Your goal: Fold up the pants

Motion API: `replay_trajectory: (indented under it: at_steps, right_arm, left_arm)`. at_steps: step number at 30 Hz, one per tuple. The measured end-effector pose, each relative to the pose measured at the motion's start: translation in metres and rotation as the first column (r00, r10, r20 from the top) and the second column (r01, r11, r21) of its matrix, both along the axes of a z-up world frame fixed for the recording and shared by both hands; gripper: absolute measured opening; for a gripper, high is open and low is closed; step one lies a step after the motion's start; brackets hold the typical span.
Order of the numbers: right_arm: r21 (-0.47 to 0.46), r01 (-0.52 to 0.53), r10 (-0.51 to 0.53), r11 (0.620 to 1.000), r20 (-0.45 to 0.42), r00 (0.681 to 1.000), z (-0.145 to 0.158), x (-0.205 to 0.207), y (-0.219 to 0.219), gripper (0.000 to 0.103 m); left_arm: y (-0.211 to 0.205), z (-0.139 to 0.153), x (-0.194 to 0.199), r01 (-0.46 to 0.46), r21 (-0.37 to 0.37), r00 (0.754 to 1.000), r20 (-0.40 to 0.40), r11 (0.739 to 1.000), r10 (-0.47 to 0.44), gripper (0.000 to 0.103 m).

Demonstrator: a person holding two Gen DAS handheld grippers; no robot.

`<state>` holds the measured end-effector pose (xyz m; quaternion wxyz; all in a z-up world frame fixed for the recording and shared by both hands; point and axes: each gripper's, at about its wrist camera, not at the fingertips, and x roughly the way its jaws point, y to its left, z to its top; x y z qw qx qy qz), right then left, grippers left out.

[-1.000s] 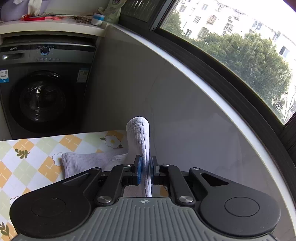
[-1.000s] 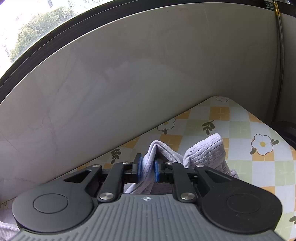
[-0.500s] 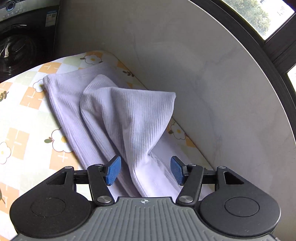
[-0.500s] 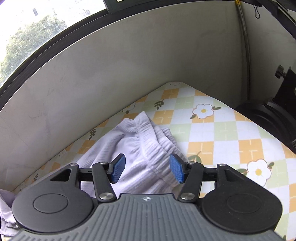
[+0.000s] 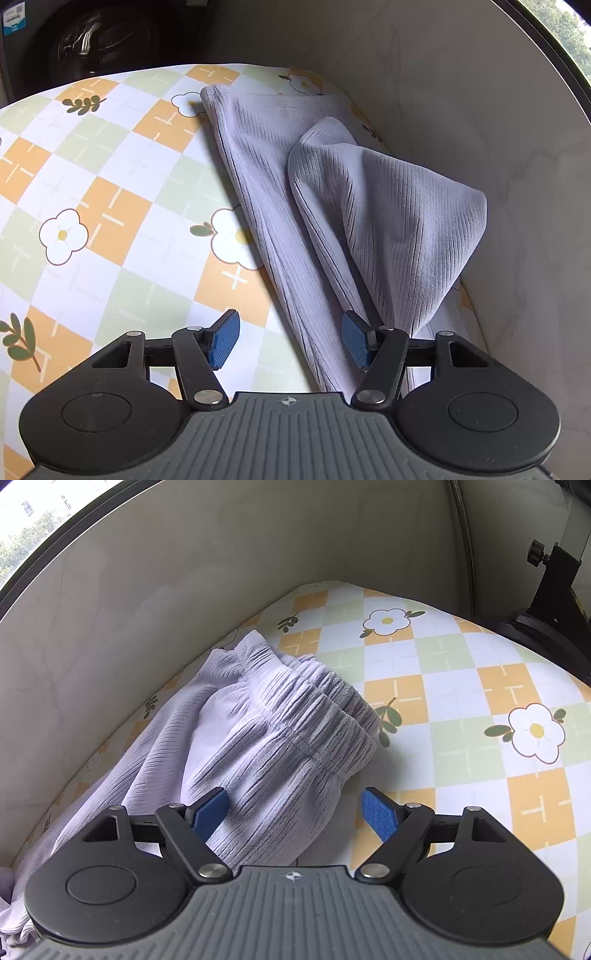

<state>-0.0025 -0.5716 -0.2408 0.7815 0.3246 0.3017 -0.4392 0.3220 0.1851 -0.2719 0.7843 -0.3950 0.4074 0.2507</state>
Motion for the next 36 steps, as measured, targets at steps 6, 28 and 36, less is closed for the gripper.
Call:
replay_trajectory:
  at_steps: [6,28,36]
  right_arm:
    - [0.025,0.011,-0.011,1.0,-0.017,1.0,-0.01,0.012,-0.007,0.073]
    - [0.008,0.128,-0.128,0.992,-0.007,0.992,-0.001,-0.021,-0.039,0.016]
    - [-0.049,0.18,-0.183,0.982,-0.067,0.981,0.007,-0.041,-0.063,0.02]
  left_arm:
    - [0.0,-0.016,0.018,0.004,0.006,1.0,-0.002,1.0,-0.004,0.062]
    - [-0.086,-0.011,-0.007,0.182,0.206,0.975,-0.167,0.961,-0.149,0.006]
    - [-0.125,-0.014,-0.041,0.286,0.173,0.945,-0.216,0.943,-0.247,0.009]
